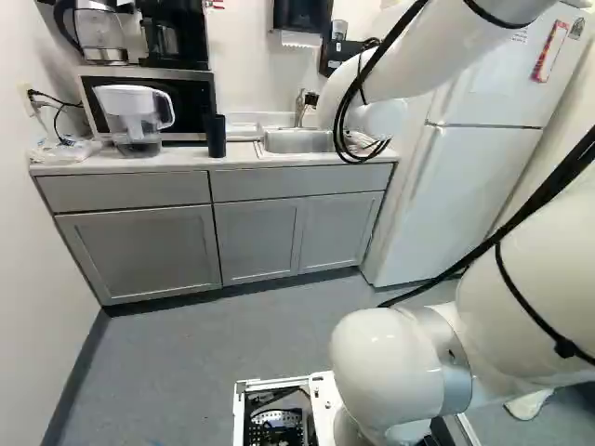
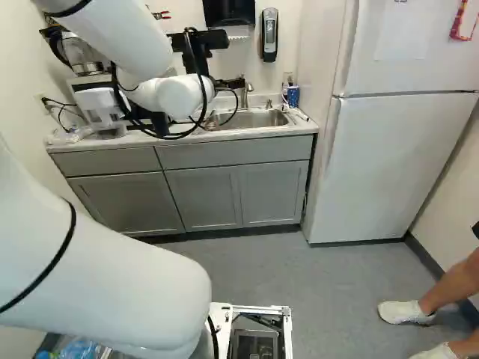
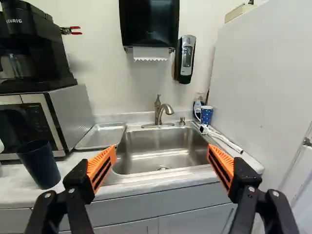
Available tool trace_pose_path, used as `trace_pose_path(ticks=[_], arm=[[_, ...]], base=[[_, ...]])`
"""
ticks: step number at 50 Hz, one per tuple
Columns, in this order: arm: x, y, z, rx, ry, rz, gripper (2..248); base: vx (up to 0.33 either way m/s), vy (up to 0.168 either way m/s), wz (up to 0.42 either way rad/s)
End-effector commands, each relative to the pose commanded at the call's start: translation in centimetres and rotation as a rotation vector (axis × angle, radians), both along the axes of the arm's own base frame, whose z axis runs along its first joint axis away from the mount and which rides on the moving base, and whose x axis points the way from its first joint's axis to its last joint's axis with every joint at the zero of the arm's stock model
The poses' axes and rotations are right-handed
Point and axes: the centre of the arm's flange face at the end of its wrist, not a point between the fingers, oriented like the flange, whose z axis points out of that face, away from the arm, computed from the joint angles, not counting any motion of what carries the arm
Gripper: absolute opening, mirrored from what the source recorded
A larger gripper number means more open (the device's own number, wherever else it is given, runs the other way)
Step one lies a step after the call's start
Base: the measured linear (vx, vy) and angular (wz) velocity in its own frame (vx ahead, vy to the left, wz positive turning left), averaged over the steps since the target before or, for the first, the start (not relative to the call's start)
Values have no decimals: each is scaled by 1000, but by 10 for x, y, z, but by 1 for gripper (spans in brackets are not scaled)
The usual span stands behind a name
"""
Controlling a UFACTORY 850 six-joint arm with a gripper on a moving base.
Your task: Rinse the cup and place it in the tray
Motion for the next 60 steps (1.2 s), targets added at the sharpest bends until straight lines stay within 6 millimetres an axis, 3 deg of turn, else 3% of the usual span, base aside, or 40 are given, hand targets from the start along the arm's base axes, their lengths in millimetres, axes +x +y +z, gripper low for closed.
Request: trace_pose_path(ticks=[60], arm=[[24,0,58,-1,-21,1,247]], base=[[0,0,0]])
